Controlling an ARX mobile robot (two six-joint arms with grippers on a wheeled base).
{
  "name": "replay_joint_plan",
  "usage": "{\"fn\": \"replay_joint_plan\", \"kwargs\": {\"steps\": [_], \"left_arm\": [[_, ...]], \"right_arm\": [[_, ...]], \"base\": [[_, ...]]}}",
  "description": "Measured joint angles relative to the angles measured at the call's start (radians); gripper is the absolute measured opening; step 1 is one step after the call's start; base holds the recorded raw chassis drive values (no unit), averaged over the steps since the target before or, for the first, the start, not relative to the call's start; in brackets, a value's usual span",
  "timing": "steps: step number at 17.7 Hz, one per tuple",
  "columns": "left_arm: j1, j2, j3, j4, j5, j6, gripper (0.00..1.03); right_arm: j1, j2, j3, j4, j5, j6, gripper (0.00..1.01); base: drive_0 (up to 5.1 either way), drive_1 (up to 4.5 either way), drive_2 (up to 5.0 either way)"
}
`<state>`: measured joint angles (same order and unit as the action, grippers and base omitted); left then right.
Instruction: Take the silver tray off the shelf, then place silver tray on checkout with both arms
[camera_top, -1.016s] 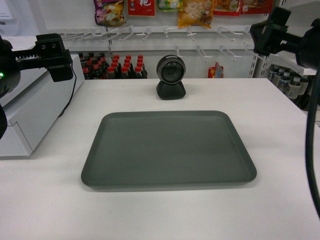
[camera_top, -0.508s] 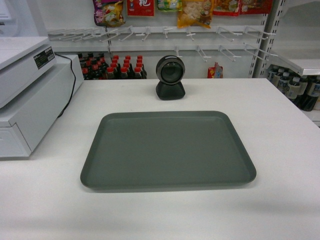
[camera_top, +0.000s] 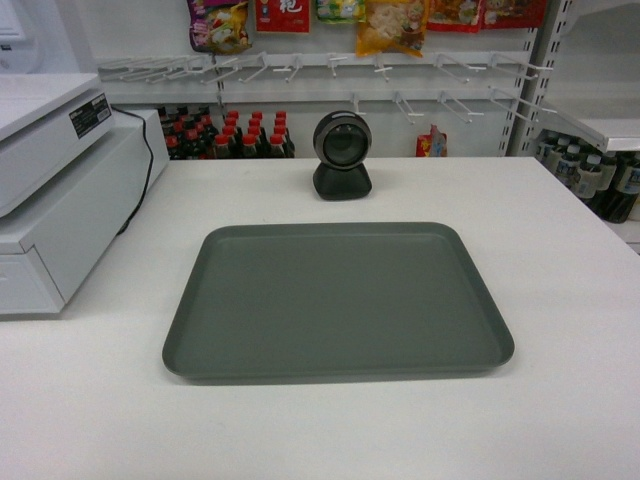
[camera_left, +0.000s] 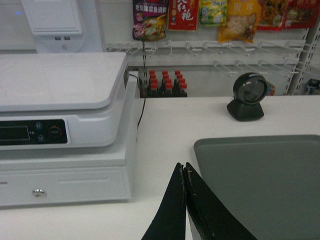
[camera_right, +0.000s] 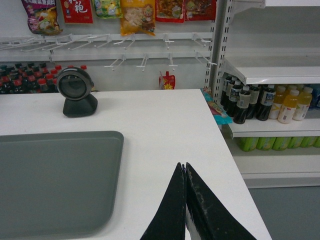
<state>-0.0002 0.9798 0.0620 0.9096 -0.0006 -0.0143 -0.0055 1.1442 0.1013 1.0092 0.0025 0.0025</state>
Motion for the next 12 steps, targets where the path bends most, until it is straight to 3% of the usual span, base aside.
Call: {"fn": "replay_joint_plan", "kwargs": {"steps": [12], "left_arm": [[0.000,-0.534,-0.053,-0.467,0.001,0.000,0.02]], "right_arm": [[0.000,-0.587,-0.088,-0.462,0.000,0.000,0.02]], "base": [[0.0,0.00,0.0]]}}
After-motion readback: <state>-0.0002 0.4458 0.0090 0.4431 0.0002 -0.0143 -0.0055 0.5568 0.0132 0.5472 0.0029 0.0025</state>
